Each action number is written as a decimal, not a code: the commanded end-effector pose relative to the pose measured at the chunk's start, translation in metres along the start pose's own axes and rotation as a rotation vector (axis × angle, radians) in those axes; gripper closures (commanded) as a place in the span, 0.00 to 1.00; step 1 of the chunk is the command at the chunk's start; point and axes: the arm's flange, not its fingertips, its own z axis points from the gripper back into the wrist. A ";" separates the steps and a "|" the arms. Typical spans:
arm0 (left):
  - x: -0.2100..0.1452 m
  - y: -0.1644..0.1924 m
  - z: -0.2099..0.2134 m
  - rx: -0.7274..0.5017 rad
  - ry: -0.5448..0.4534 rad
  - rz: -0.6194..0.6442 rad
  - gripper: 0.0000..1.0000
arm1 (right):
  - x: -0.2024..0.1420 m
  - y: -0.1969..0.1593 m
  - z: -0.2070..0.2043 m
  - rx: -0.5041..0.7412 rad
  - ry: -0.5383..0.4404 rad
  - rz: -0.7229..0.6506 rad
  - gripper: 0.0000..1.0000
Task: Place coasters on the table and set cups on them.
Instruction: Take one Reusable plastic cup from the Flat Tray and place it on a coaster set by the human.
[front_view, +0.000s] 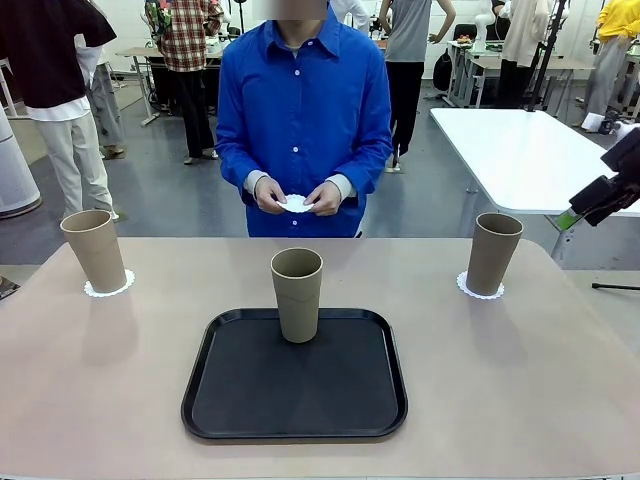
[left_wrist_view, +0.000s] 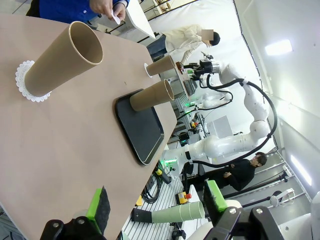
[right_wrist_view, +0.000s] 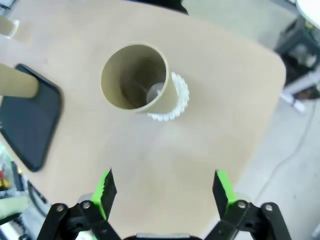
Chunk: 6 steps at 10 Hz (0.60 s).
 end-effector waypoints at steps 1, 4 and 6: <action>0.000 -0.003 0.002 0.005 0.000 0.007 0.00 | 0.004 0.042 0.014 -0.056 0.097 -0.024 0.00; 0.000 -0.003 0.002 0.005 0.000 0.007 0.00 | 0.035 0.082 0.032 -0.151 0.170 -0.047 0.00; 0.000 -0.003 0.002 0.005 0.000 0.007 0.00 | 0.047 0.084 0.029 -0.162 0.166 -0.063 0.00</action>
